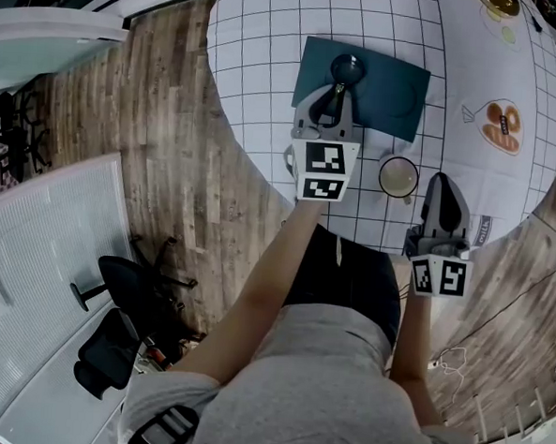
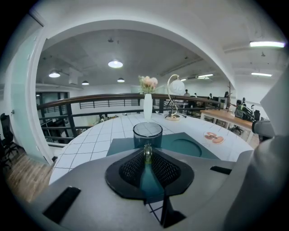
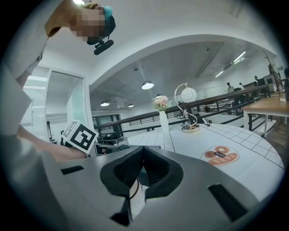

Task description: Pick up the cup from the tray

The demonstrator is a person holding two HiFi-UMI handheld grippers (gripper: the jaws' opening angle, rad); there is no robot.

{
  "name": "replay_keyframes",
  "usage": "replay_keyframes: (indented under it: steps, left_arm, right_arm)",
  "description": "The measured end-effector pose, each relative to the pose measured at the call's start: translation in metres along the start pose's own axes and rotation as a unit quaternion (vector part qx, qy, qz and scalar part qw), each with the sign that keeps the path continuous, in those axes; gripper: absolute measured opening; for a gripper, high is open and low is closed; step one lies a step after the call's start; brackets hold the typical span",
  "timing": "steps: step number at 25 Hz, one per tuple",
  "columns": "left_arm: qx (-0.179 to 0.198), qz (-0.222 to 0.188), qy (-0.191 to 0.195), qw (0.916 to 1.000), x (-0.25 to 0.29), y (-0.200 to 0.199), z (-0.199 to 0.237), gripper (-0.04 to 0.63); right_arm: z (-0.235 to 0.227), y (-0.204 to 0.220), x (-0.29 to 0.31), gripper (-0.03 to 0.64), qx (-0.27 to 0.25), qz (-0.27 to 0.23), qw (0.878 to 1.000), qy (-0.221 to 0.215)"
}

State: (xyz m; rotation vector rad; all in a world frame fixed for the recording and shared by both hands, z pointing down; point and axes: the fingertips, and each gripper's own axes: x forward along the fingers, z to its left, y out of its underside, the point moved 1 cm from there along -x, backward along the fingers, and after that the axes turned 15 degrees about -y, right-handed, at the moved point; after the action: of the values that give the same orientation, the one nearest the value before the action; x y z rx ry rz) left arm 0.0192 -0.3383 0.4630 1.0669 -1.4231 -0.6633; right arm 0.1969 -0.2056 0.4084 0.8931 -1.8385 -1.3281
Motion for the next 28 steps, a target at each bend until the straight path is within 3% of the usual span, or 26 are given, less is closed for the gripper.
replay_keyframes:
  steps: [11,21,28]
  left_arm:
    - [0.041,-0.031,0.029,0.9983,-0.052,-0.011,0.009,0.049]
    - [0.097,0.001,0.078,0.9922,-0.109,0.048,-0.006,0.048]
    - [0.119,0.038,0.101,0.9870,-0.120,0.094,-0.021,0.049]
  right_arm:
    - [0.009,-0.010,-0.006,0.008,-0.007,-0.013,1.000,0.002]
    - [0.033,-0.011,-0.010,0.009,-0.014,-0.020,1.000,-0.004]
    - [0.047,-0.004,-0.014,0.008,-0.012,-0.017,1.000,-0.002]
